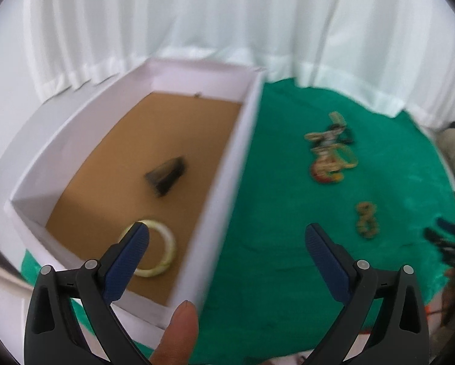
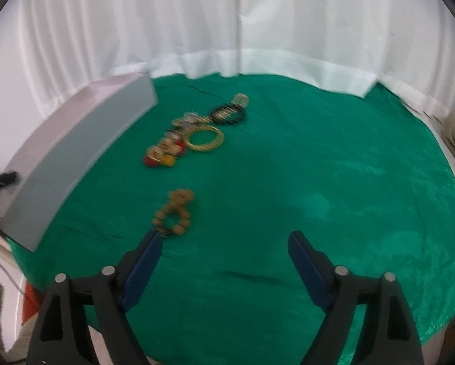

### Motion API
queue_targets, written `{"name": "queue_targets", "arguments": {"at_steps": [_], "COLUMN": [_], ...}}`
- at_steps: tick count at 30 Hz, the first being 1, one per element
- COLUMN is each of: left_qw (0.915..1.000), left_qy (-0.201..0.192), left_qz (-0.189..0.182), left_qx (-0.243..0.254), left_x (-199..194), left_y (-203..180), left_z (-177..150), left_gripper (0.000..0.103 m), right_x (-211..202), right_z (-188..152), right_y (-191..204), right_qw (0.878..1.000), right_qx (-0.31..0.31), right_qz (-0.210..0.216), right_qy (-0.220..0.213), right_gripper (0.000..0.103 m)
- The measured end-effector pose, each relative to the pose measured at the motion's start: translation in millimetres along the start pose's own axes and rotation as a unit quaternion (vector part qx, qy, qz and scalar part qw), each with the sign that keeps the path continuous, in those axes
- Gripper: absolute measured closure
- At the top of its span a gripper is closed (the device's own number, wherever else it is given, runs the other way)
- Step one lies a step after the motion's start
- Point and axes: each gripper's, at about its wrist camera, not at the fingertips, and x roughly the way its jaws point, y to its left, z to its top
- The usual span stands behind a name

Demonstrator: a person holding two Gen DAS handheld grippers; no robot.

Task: Organize jewelry
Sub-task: 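Move both tools back over the remaining jewelry on the cloth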

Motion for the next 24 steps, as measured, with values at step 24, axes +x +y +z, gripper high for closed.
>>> {"name": "queue_targets", "arguments": {"at_steps": [24], "left_qw": [0.9895], "left_qy": [0.1], "left_qz": [-0.053], "left_qx": [0.09], "left_x": [112.7], "left_y": [-129.7], "left_z": [-68.8], "left_gripper": [0.0], "right_x": [53.7], "right_z": [-54.0], "right_y": [-61.0], "right_qw": [0.995], "right_qx": [0.04], "right_qz": [-0.078], "right_qy": [0.056], "right_gripper": [0.013]}}
